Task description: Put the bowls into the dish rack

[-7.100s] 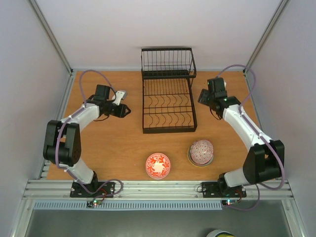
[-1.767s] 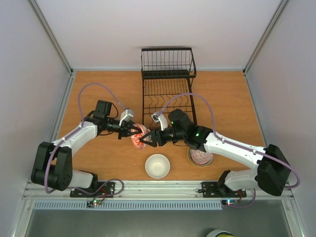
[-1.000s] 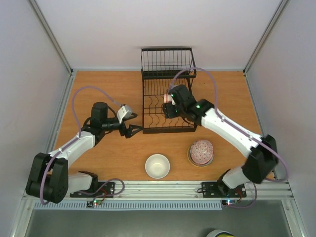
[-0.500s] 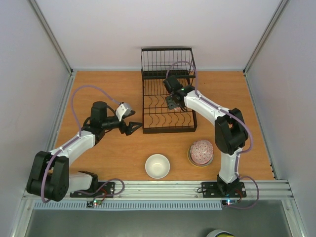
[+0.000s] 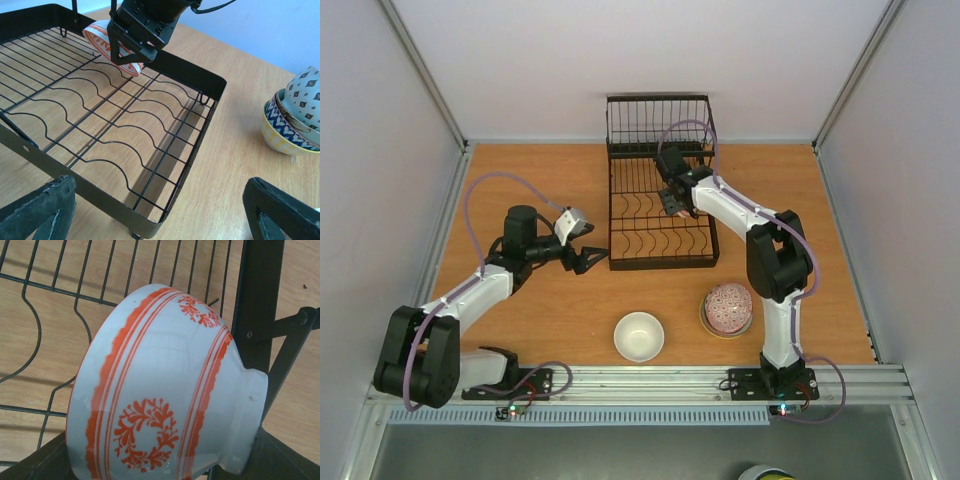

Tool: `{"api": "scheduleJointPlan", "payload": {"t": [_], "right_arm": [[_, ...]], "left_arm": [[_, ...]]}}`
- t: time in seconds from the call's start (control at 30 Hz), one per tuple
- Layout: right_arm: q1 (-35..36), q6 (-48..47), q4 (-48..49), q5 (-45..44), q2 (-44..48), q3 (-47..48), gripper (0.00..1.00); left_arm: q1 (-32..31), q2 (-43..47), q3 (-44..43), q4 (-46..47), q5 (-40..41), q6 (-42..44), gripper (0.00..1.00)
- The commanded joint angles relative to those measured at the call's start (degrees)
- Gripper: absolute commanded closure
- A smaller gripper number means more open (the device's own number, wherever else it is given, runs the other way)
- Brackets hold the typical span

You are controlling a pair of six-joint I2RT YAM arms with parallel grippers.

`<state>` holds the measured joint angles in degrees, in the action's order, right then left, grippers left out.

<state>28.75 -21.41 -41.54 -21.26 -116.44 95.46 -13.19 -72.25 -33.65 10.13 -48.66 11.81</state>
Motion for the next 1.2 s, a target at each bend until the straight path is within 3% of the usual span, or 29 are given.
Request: {"api": "scheduleJointPlan", "payload": {"t": [0.0, 0.23, 0.3, 0.4, 0.53, 0.93, 1.07, 1.17], "right_arm": [[-1.69, -0.69, 1.71, -1.01, -1.27, 1.79, 0.99], [-2.33, 1.06, 1.17, 0.64, -1.51, 0.41, 0.95], [-2.47, 2.32, 0.48, 0.3, -1.46, -0.22, 0.78], [-2.47, 3.5, 0.57, -1.42, -1.25, -2.12, 0.42], [-2.47, 4.62, 0.08, -5.82, -1.24, -3.33, 0.28], [-2.47, 8.43, 0.63, -11.29, 2.88, -8.21, 0.06], [-2.47, 7.58, 7.08, -5.94, 8.88, -14.28, 0.05], [-2.43, 7.01, 9.83, 3.13, 14.97, -18.87, 0.04]], "left_arm": [[0.18, 0.53, -0.08, 2.75, -0.69, 0.64, 0.09], [0.19, 0.52, -0.18, 2.61, -0.86, 0.67, 0.09], [0.19, 0.57, -0.07, 2.64, -0.85, 0.74, 0.09], [0.18, 0.7, 0.07, 2.64, -1.18, 0.8, 0.09], [0.18, 0.78, 0.07, 2.53, -1.36, 0.93, 0.09], [0.19, 0.97, 0.23, 2.48, -2.5, 1.18, 0.09], [0.18, 1.06, 0.32, 2.45, -2.55, 1.19, 0.09], [0.19, 0.97, 0.23, 2.5, -2.54, 1.11, 0.09]]}}
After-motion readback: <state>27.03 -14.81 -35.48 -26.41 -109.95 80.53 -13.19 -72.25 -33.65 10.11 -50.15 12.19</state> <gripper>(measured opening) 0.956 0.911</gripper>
